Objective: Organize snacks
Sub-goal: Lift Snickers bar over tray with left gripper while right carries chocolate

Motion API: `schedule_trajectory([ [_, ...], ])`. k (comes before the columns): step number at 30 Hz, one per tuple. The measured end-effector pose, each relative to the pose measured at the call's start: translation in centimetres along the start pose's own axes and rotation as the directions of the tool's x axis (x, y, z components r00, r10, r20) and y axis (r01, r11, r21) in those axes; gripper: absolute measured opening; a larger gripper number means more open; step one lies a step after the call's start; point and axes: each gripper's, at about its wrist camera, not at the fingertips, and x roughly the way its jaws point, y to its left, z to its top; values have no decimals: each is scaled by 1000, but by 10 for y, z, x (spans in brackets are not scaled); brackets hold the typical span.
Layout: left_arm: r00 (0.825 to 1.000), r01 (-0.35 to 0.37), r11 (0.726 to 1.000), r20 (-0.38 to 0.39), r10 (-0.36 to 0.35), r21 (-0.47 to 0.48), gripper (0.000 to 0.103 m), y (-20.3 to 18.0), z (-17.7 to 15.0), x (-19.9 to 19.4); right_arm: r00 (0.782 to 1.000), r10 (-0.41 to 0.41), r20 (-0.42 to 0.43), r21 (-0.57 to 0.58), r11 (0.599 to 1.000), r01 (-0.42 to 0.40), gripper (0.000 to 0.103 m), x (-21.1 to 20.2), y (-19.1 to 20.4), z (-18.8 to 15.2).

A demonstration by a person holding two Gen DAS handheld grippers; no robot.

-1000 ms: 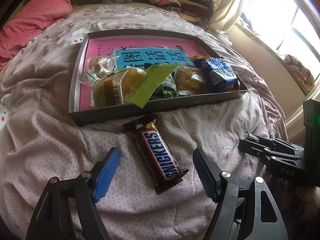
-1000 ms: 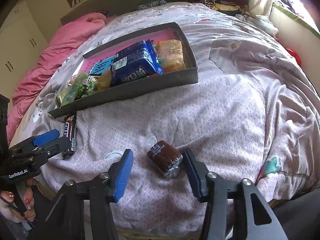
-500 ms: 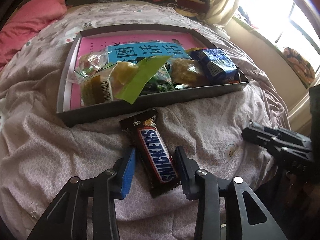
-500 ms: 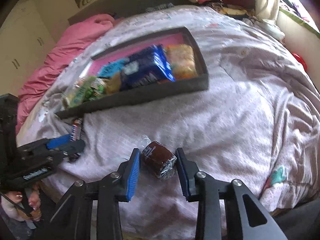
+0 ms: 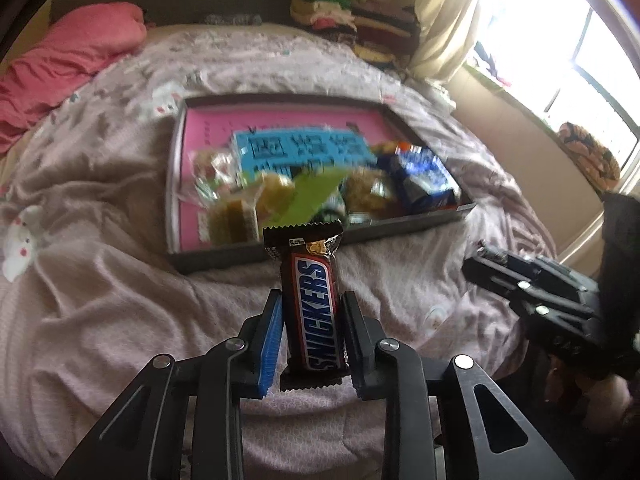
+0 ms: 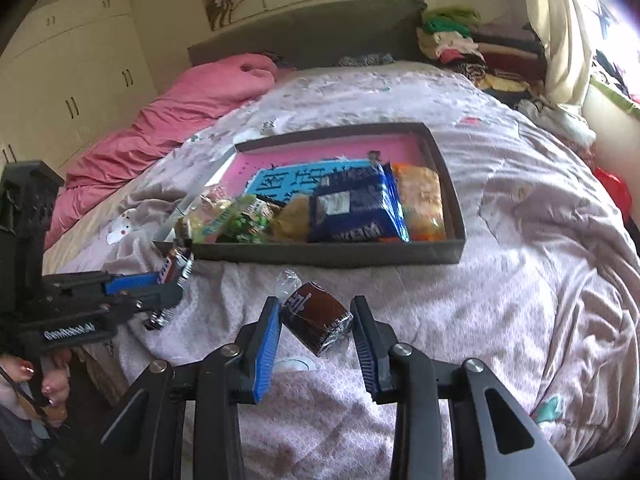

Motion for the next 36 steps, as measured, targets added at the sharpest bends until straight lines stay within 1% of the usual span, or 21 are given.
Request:
schedule_trajectory([
  [2, 1000, 7, 1000, 31, -7, -7, 30, 1, 4, -8, 1000, -3, 12, -10, 1000, 4, 36, -2, 1, 2],
  [6, 996, -5, 1000, 84, 6, -20, 30, 7, 11, -19, 999, -2, 32, -14, 1000, 2, 36, -3, 1, 5],
  [14, 988, -68, 996, 137, 76, -60, 30, 29, 21, -24, 999, 11, 52, -33, 999, -9, 36, -2, 5, 11],
  [19, 977, -114, 992, 174, 122, -50, 30, 36, 26, -26, 997, 17, 69, -58, 998, -13, 36, 3, 11, 17],
  [21, 975, -126, 991, 179, 133, -49, 30, 39, 28, -25, 997, 19, 71, -66, 998, -14, 36, 5, 12, 19],
  [36, 970, -147, 986, 182, 159, -79, 30, 57, 42, -12, 994, 32, 108, -79, 997, -23, 36, 22, 15, 39],
])
